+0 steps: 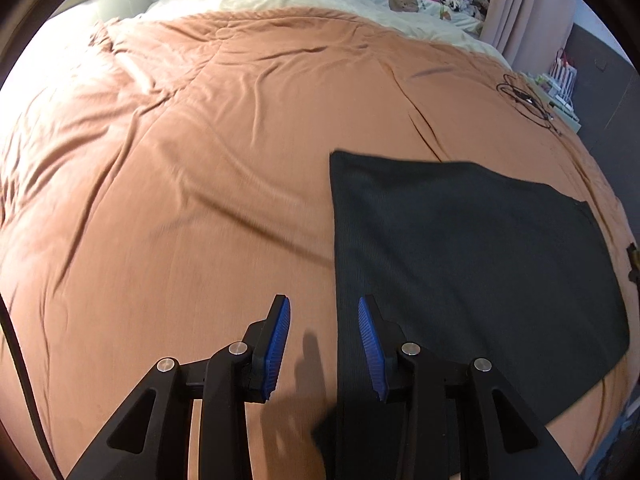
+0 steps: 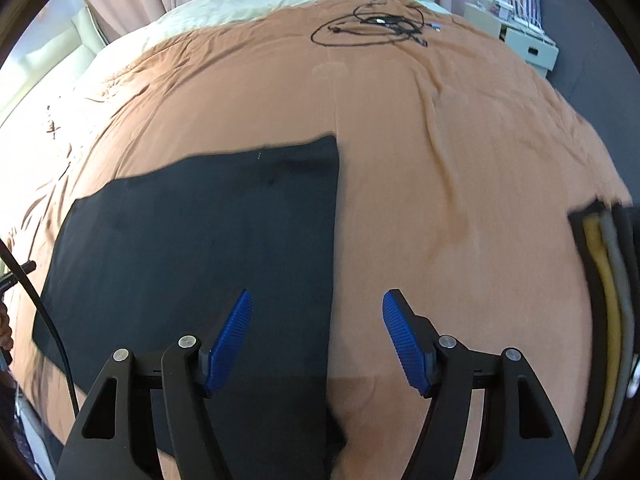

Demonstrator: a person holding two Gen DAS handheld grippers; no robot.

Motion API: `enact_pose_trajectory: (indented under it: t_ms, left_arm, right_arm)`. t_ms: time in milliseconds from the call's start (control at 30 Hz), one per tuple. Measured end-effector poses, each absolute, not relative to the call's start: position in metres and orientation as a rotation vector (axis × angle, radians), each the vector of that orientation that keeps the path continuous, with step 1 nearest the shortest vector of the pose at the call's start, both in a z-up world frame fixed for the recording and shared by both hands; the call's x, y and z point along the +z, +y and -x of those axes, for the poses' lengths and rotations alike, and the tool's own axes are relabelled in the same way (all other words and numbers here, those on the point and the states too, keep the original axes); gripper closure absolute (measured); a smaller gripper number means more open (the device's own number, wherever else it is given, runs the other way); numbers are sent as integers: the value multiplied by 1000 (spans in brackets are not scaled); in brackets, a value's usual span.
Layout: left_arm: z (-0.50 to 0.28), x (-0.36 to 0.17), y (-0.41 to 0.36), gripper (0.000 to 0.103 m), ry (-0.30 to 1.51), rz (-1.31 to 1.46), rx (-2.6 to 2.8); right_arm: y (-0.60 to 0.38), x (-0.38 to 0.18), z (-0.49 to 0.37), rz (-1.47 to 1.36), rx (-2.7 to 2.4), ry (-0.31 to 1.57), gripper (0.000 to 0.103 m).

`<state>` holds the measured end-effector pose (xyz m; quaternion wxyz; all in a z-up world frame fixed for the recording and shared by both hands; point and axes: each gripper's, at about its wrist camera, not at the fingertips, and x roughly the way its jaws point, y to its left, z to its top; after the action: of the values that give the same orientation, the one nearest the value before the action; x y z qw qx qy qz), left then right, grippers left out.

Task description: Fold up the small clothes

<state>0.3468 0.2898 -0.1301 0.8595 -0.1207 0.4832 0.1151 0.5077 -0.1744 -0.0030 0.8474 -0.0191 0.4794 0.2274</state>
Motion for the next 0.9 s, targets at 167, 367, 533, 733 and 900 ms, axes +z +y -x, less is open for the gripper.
enact_pose_trajectory:
  t_ms: [167, 367, 533, 733, 900]
  left_arm:
    - [-311, -138, 285, 65, 1027, 310, 241]
    - [-276, -141, 276, 65, 1021, 396, 242]
    - [-255, -149, 272, 42, 1013, 467, 229]
    - [-240, -167, 277, 41, 1018, 598, 208]
    - [-238, -171, 276, 41, 1002, 622, 190]
  right_arm:
    - [-194, -12, -481, 11, 473, 1029, 37]
    - [-222, -22, -453, -82, 451, 1045, 37]
    - [-248, -39, -434, -247, 463, 1087, 37]
    - [-266, -48, -421, -413, 538, 1076, 38]
    - [-267, -66, -419, -496, 584, 1077, 50]
